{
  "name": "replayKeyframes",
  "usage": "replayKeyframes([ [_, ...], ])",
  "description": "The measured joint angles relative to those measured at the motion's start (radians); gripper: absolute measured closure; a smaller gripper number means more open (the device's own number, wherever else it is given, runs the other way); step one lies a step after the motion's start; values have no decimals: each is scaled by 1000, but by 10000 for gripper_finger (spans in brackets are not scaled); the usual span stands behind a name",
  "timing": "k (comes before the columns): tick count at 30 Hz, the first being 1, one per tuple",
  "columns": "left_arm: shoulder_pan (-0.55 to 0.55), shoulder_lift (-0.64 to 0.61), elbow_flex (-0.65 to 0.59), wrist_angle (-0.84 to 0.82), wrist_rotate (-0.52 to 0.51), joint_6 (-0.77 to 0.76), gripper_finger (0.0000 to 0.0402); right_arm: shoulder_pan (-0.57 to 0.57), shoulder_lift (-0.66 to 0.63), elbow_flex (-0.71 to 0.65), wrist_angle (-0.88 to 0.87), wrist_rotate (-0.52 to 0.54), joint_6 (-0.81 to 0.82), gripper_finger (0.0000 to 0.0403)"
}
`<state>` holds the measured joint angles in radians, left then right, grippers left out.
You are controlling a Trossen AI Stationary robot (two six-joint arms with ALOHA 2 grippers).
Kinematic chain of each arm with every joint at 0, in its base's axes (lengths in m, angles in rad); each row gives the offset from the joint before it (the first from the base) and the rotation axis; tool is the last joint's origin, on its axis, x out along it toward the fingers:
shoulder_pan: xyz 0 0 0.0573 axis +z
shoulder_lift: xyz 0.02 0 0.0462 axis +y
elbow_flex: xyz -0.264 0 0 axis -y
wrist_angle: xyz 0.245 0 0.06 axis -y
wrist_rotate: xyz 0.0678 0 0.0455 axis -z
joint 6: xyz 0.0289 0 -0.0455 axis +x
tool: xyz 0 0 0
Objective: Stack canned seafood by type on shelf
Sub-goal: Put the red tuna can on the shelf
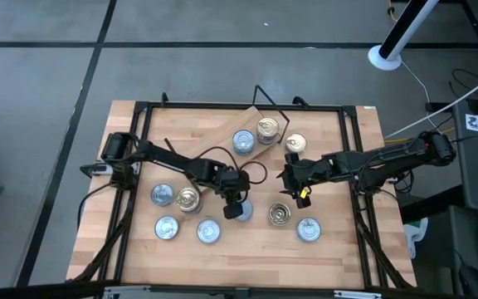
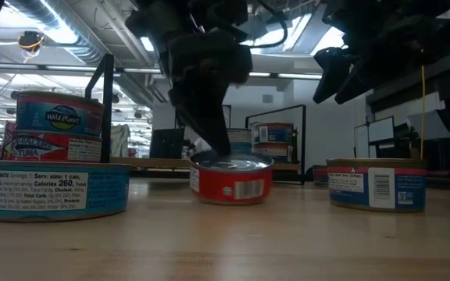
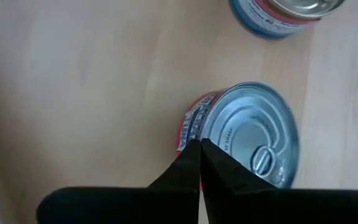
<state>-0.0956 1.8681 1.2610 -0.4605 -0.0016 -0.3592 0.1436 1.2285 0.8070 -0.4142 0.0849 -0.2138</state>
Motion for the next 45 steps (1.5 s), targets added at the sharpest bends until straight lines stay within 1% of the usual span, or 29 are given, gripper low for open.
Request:
replayKeyframes([
  [9, 11, -79, 0, -82, -74, 4, 401, 0, 0, 0, 0, 0, 0, 162],
  [15, 43, -142, 0, -141, -89, 18, 401, 0, 0, 0, -1, 0, 0, 162],
  [21, 112, -200, 0, -188, -93, 34, 401, 0, 0, 0, 1, 0, 0, 162],
  [26, 187, -231, 0, -218, -94, 83, 401, 0, 0, 0, 1, 0, 0, 162],
  [36, 324, -232, 1, -268, -93, 153, 401, 0, 0, 0, -2, 0, 0, 162],
  [45, 396, -231, 1, -263, -93, 178, 401, 0, 0, 0, -2, 0, 0, 162],
])
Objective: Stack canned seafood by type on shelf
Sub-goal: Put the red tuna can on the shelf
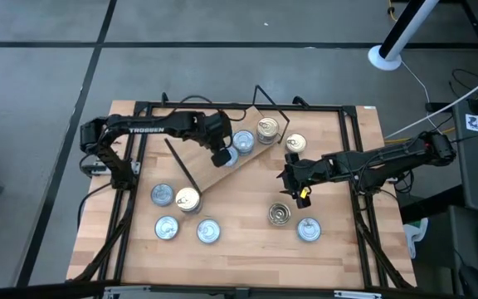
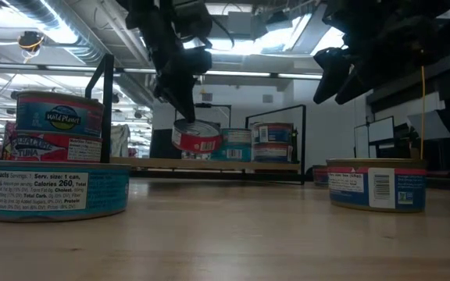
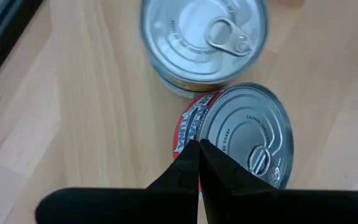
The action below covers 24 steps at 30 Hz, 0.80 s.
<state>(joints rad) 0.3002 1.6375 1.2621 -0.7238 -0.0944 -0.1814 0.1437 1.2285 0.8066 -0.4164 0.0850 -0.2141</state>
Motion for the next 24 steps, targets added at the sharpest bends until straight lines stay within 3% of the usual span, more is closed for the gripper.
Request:
replayKeyframes([
  [24, 15, 67, 0, 2, 6, -32, 401, 0, 0, 0, 0, 0, 0, 162],
])
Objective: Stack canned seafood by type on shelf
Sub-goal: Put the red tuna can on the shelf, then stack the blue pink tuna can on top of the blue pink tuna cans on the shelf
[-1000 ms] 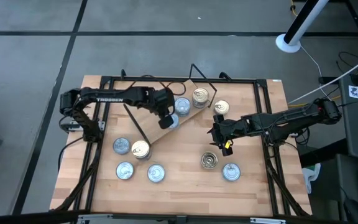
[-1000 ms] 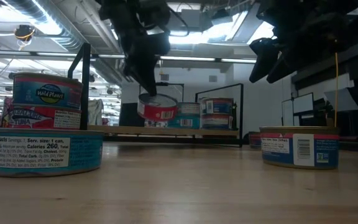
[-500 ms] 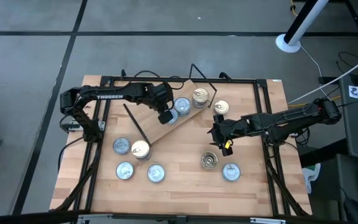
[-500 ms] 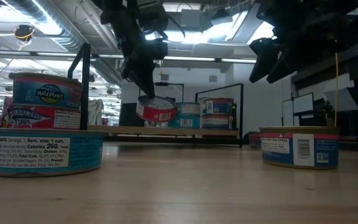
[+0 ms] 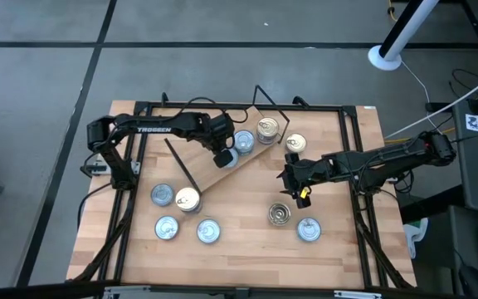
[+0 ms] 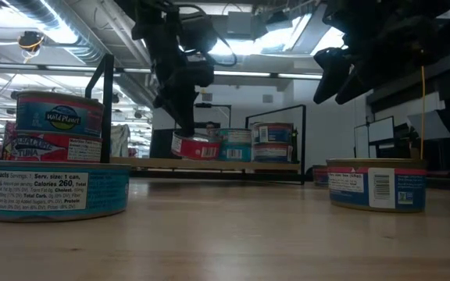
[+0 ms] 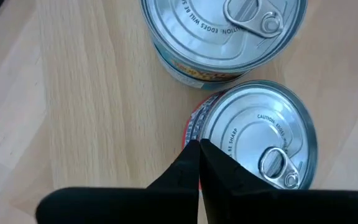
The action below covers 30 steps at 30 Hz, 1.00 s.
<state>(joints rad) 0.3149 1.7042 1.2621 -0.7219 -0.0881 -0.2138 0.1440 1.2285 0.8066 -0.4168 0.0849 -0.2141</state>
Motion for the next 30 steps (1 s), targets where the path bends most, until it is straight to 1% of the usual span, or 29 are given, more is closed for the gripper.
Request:
replayKeyframes([
  [6, 0, 0, 0, 0, -42, -19, 389, 0, 0, 0, 0, 0, 0, 162],
  [9, 0, 0, 0, 0, -46, -21, 376, 0, 0, 0, 0, 0, 0, 162],
  [18, 0, 0, 3, -5, -46, -18, 321, 0, 0, 0, 0, 0, 0, 162],
  [24, -8, -2, 63, -37, -47, 55, 301, 0, 0, 0, 0, 0, 0, 162],
  [30, -29, -2, 164, -111, -47, 86, 305, 0, 0, 0, 0, 0, 0, 162],
])
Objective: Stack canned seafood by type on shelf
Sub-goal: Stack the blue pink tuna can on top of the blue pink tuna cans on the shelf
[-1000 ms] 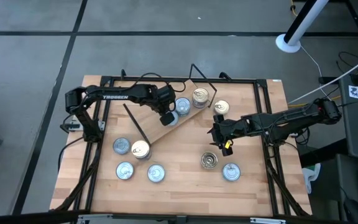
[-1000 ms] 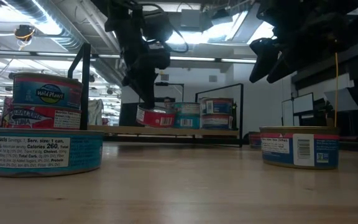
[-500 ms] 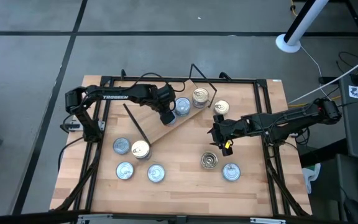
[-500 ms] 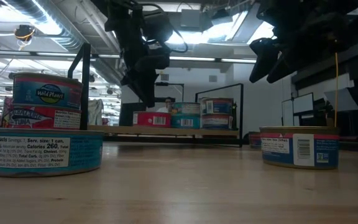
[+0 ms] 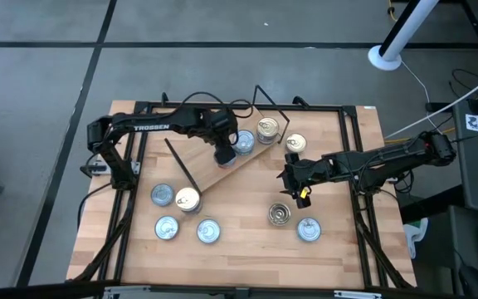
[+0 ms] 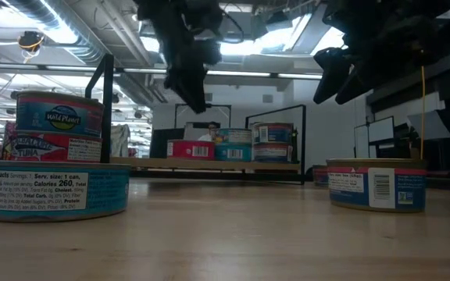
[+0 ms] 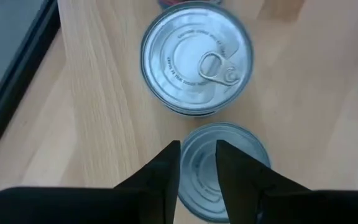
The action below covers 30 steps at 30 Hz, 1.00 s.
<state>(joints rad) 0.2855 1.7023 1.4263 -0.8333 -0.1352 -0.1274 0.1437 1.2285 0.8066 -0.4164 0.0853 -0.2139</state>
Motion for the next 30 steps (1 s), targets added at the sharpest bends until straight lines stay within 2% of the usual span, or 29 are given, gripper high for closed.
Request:
replayKeyframes([
  [6, -47, 0, 128, -154, 0, -9, 308, 0, 0, 0, 0, 0, 0, 162],
  [13, -158, -1, 233, -339, 1, -131, 308, 0, 0, 0, 0, 0, 0, 162],
  [21, -341, -1, 240, -489, 31, -337, 308, 0, 0, 0, 14, 0, 0, 162],
  [26, -458, 0, 235, -503, 33, -459, 307, 0, 0, 0, 91, -1, -11, 162],
  [30, -544, 0, 235, -503, 33, -556, 311, 0, 1, 0, 187, -48, -57, 162],
])
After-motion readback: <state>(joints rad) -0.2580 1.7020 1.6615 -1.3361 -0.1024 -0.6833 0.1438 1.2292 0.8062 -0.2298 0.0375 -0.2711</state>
